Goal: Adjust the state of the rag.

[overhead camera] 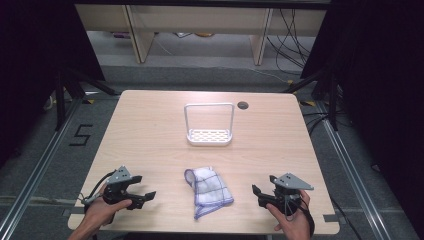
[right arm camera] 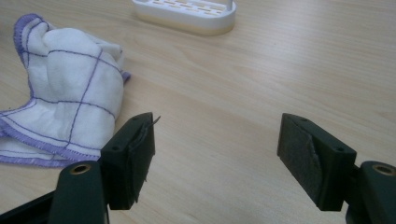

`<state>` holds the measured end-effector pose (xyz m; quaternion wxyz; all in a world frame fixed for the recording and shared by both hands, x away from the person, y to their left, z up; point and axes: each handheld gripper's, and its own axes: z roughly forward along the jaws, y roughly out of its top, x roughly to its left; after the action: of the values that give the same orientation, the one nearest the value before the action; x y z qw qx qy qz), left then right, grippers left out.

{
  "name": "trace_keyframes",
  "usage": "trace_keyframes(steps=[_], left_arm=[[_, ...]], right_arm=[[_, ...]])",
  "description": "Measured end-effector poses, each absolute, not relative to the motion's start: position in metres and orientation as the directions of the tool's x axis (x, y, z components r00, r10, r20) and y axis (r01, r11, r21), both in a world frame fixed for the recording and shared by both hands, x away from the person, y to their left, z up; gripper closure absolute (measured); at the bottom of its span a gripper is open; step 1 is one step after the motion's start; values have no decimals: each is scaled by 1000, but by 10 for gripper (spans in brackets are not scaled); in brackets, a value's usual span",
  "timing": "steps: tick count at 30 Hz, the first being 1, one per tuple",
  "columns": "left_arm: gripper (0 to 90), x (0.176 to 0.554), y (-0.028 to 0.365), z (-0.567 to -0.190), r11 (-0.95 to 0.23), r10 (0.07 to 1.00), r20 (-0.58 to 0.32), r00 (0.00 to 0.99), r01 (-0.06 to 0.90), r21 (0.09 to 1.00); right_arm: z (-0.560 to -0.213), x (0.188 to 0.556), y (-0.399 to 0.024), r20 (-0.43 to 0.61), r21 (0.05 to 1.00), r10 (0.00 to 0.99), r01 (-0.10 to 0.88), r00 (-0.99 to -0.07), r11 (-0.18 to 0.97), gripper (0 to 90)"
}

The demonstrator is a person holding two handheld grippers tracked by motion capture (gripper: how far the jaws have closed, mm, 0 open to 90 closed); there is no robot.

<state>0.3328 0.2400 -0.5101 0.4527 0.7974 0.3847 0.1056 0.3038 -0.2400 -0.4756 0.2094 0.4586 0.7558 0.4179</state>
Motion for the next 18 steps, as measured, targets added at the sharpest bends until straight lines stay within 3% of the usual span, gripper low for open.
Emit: trace_keyframes(steps=[9,18], left_arm=[[148,333,241,-509,-313,706,-170,687,518,796],[148,334,242,-508,-305,715,-165,680,515,801]], right_arm=[[-469,300,-226,85,829,848,509,-522,230,241],[-458,293,-187,58,830,767,458,-639,319,353]])
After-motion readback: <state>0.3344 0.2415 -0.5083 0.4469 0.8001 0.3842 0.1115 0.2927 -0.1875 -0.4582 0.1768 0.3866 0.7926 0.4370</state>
